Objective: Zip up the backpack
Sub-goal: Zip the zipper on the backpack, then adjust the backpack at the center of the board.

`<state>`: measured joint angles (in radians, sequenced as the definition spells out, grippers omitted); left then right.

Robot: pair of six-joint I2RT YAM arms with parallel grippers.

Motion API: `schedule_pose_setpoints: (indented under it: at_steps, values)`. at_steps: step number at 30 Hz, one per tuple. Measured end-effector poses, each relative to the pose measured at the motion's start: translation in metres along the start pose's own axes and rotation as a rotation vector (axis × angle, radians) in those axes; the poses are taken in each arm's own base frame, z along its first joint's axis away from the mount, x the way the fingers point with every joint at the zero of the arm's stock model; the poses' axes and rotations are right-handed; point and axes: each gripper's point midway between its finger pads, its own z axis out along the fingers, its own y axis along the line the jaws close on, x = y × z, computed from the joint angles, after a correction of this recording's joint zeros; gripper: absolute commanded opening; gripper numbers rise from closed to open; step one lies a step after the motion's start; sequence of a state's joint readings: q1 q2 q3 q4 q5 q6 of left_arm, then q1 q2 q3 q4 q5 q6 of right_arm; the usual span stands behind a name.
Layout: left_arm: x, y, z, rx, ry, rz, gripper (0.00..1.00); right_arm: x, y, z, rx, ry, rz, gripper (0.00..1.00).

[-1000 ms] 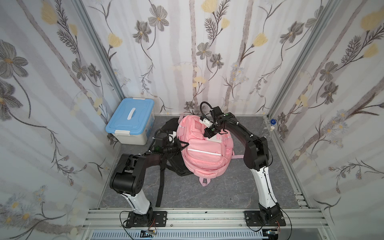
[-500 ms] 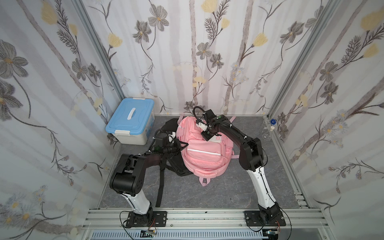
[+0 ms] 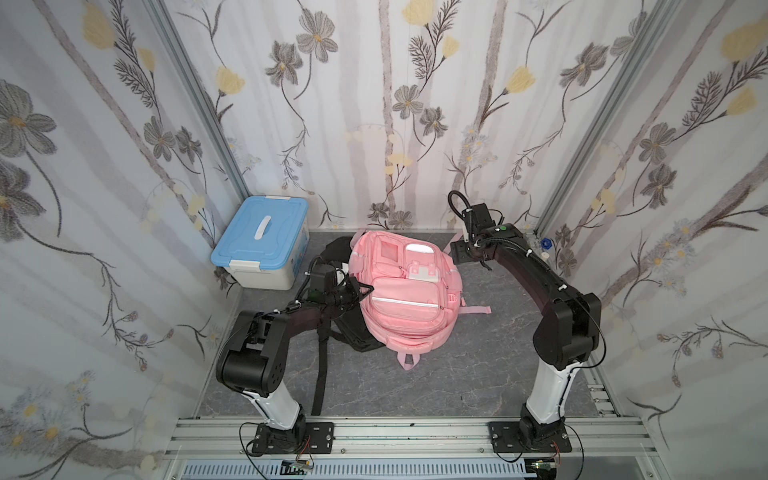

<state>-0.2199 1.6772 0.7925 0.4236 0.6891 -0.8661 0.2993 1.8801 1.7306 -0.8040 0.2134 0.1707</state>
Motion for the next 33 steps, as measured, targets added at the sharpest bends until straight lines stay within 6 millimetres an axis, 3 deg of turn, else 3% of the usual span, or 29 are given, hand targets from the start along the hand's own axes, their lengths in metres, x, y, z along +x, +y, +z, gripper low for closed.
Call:
schedule_pose_setpoints:
  at_steps: [1,2,3,4,7,8,11,13,16,20,24,27,31,33]
  values:
    - [-0.001,0.0,0.001,-0.013,0.002,0.002,0.12,0.015,-0.006,0.007,0.001,0.037,0.017,0.75]
    - [-0.002,-0.001,0.002,-0.025,0.003,0.01,0.33,0.032,-0.012,0.013,-0.006,0.075,0.037,0.75]
    - [-0.002,-0.002,0.003,-0.034,0.003,0.019,0.59,0.046,-0.015,0.017,-0.023,0.108,0.058,0.75]
    - [-0.004,-0.002,0.004,-0.052,-0.001,0.031,0.76,0.059,-0.016,0.02,-0.043,0.131,0.082,0.76]
    - [-0.009,-0.003,0.004,-0.121,-0.02,0.044,0.98,0.081,-0.008,0.025,-0.137,0.172,0.134,0.77]
    - [-0.01,-0.007,0.0,-0.143,-0.027,0.053,1.0,0.084,-0.003,0.026,-0.169,0.177,0.148,0.77]
    - [-0.007,-0.03,-0.017,-0.187,-0.048,0.085,1.0,0.084,0.006,0.028,-0.23,0.172,0.177,0.79]
    - [-0.001,-0.034,-0.029,-0.222,-0.052,0.078,1.0,0.082,0.011,0.031,-0.259,0.164,0.197,0.8]
    - [0.02,-0.022,-0.045,-0.296,-0.032,0.019,1.0,0.078,0.015,0.042,-0.292,0.153,0.236,0.81]
    - [0.061,0.002,-0.05,-0.341,0.037,-0.081,1.0,0.07,0.011,0.064,-0.333,0.139,0.318,0.82]
    - [0.074,0.024,-0.047,-0.352,0.043,-0.155,0.96,0.063,0.005,0.085,-0.372,0.131,0.389,0.83]
    - [0.072,0.027,-0.034,-0.317,0.04,-0.173,0.79,0.057,0.007,0.105,-0.42,0.133,0.431,0.83]
    - [0.067,0.025,-0.018,-0.253,0.038,-0.181,0.37,0.055,0.026,0.126,-0.529,0.147,0.467,0.81]
    - [0.067,0.022,-0.014,-0.227,0.047,-0.181,0.19,0.045,0.035,0.133,-0.586,0.124,0.478,0.68]
